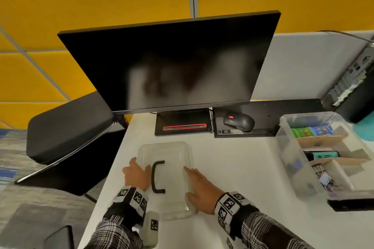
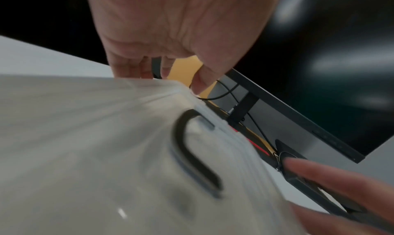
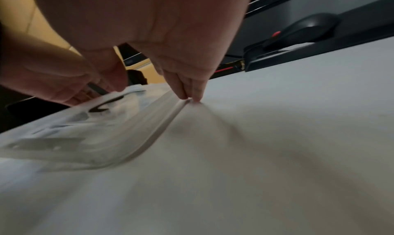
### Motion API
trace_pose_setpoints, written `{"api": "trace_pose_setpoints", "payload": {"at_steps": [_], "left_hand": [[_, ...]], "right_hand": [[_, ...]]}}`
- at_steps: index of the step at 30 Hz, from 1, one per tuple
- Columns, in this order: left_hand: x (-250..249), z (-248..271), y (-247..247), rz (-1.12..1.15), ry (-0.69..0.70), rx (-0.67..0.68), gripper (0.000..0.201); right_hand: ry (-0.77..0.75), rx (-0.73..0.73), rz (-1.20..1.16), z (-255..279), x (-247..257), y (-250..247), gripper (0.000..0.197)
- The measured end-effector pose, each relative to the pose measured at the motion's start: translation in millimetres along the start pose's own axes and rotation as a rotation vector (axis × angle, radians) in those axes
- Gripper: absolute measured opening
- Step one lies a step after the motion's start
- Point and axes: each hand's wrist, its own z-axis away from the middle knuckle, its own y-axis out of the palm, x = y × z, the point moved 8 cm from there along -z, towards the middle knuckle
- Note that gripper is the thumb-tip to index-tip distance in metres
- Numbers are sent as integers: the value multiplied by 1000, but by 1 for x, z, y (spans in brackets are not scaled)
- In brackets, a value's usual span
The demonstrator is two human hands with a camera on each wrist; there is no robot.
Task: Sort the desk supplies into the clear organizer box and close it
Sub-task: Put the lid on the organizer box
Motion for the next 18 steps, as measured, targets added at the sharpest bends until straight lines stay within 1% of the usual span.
{"api": "trace_pose_setpoints", "payload": {"at_steps": [1, 3, 6, 8, 10, 12, 14, 16, 18], "left_hand": [[-2, -1, -5, 40, 4, -14, 63], [-16, 1, -9, 132, 72, -13, 64], [-52, 23, -5, 276, 228, 1, 60], [-89, 46, -2, 345, 346, 14, 48], [-132, 75, 6, 401, 473, 72, 35], [-175, 106, 20, 462, 590, 154, 31], [-211, 137, 41, 496, 686, 246, 37], [-244, 170, 64, 476, 779, 326, 41], [-272, 198, 88, 407, 852, 360, 43]], "right_hand": [[-23, -47, -82, 5, 1, -9, 76], [-71, -163, -179, 18, 2, -28, 81], [-131, -364, -195, 46, 5, -56, 78], [-153, -551, -169, 69, -1, -81, 71], [-150, -746, -127, 98, -16, -109, 63], [-120, -888, -114, 130, -35, -137, 57], [-87, -995, -113, 167, -55, -163, 56], [-53, -1079, -107, 209, -71, -189, 58], [-24, -1141, -68, 248, -88, -213, 59]]}}
